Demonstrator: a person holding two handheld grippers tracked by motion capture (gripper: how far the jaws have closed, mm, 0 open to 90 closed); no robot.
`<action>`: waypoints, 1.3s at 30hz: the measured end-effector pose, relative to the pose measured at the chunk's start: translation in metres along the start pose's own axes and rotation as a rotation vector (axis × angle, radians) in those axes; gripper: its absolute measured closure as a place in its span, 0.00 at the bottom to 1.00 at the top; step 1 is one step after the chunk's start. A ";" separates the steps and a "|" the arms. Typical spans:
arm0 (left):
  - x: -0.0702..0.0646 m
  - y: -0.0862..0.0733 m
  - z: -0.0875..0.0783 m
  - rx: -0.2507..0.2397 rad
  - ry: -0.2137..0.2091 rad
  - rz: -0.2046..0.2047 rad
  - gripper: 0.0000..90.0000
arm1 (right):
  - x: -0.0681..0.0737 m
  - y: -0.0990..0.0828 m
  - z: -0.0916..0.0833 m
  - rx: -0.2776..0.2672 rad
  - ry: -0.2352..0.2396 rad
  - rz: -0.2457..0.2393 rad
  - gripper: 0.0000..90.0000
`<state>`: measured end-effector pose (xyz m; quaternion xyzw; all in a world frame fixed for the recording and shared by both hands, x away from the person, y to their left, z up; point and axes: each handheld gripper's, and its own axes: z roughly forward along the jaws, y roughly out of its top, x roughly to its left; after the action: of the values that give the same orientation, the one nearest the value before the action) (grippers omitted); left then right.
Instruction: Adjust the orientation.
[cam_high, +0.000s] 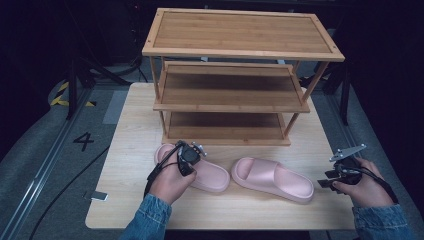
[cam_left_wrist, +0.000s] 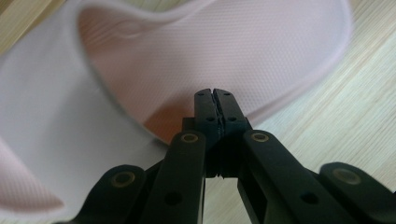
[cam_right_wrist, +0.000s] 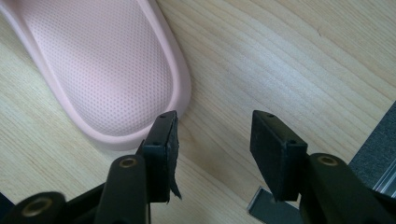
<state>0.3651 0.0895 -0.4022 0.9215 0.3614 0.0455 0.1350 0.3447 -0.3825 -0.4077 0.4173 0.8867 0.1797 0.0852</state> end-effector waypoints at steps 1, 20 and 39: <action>0.000 -0.002 0.000 0.003 0.002 -0.003 1.00 | 0.000 0.000 0.000 0.000 0.000 0.000 0.58; 0.022 -0.037 -0.010 0.026 0.053 -0.088 0.99 | 0.001 0.016 0.006 -0.004 0.003 -0.040 0.57; 0.023 -0.045 -0.018 -0.037 -0.064 -0.197 0.57 | 0.000 0.010 0.005 -0.014 -0.007 -0.037 0.55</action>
<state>0.3494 0.1407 -0.3977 0.8798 0.4449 0.0093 0.1671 0.3533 -0.3757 -0.4086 0.4009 0.8927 0.1829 0.0944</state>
